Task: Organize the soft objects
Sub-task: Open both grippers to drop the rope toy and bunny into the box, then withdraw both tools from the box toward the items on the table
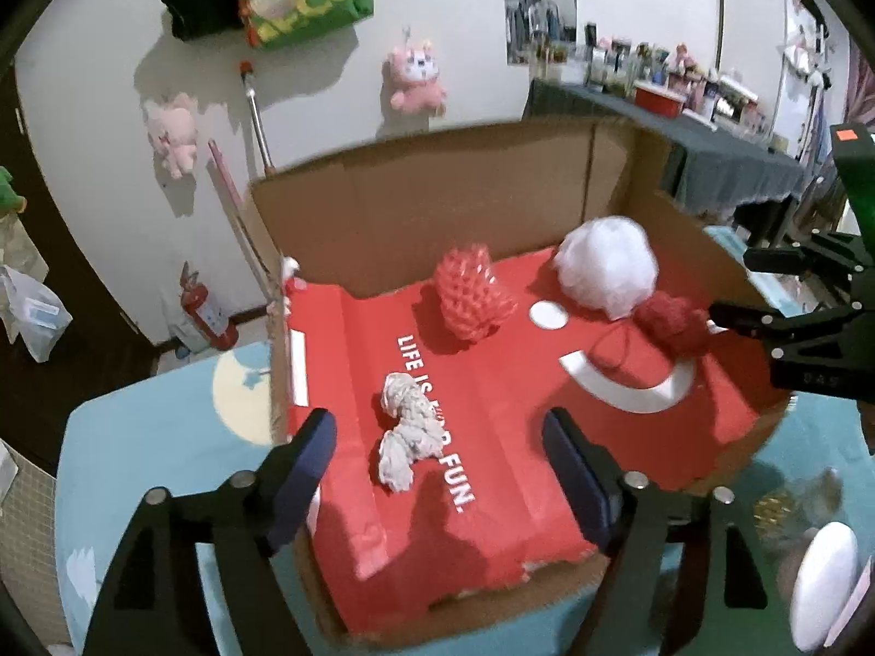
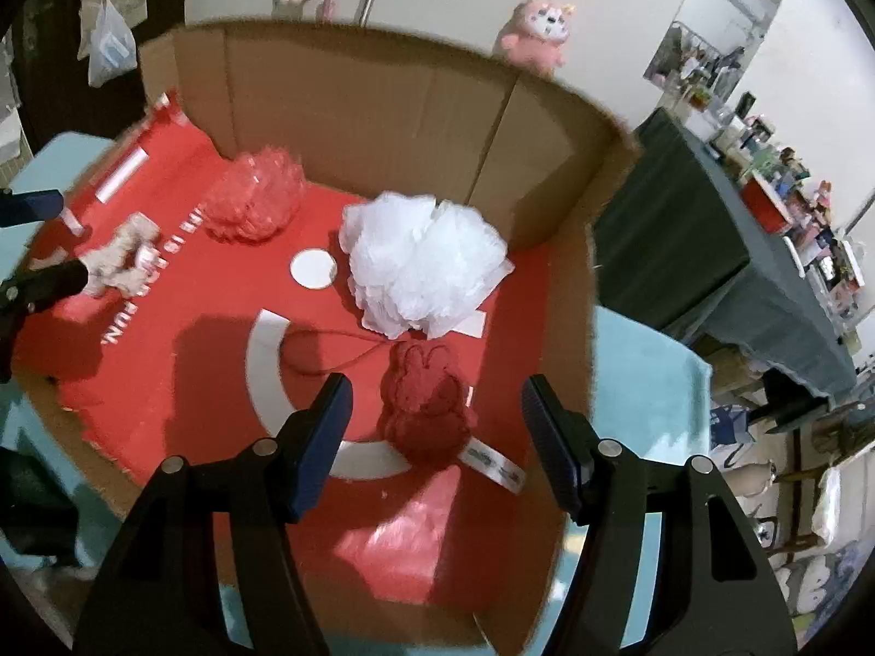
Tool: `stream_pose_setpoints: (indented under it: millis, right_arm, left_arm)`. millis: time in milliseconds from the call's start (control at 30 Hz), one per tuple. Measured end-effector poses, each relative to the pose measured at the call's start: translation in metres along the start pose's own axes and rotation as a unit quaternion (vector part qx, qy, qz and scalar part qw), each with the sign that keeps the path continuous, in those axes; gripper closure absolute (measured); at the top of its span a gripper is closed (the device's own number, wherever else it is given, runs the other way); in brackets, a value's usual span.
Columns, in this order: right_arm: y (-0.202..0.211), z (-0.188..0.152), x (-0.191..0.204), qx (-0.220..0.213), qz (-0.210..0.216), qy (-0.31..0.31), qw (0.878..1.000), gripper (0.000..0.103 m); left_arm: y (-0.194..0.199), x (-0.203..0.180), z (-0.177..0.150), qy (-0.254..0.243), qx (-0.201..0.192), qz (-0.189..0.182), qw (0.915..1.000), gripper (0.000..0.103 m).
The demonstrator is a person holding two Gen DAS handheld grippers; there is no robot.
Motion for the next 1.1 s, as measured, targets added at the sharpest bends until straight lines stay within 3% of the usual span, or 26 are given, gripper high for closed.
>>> stream_pose_setpoints:
  millis: [133,333,433,600,733,900,1100]
  right_arm:
    - [0.038,-0.002,-0.011,-0.028,0.006,-0.023,0.999,0.030]
    - [0.102,-0.012,-0.026,-0.081,0.019,-0.052,0.995,0.026]
    - [0.139,-0.020,-0.027,-0.115,0.028,-0.064,0.991,0.018]
    - [0.193,-0.042,-0.022,-0.164,0.041,-0.068,0.983,0.016]
    - [0.229,-0.067,-0.014,-0.207,0.026,-0.064,0.976,0.013]
    - [0.259,-0.102,-0.004,-0.243,0.026,-0.082,0.966,0.011]
    - [0.276,-0.143,0.008,-0.263,0.035,-0.107,0.958,0.011]
  left_arm:
    - [0.039,-0.009,-0.002,0.005,-0.038,-0.007,0.9993,0.011]
    - [0.104,-0.025,-0.009,0.016,-0.114,-0.015,0.9932,0.000]
    - [0.131,-0.035,-0.015,0.017,-0.150,-0.016,0.9884,0.000]
    - [0.168,-0.051,-0.033,0.012,-0.187,-0.017,0.9822,0.000]
    - [0.194,-0.067,-0.054,0.000,-0.221,-0.002,0.9752,0.000]
    - [0.219,-0.092,-0.087,-0.011,-0.259,0.003,0.9659,0.000]
    - [0.224,-0.116,-0.125,-0.007,-0.272,-0.011,0.9622,0.000]
Point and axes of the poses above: each gripper's, at about its wrist camera, not at the fingertips, and y roughly against the way its jaws point, x to its left, z to its top, the point moved 7 cm from there along -y, roughly the way its jaws point, and after that the axes turned 8 degrees about -z, right-handed, at the moved point
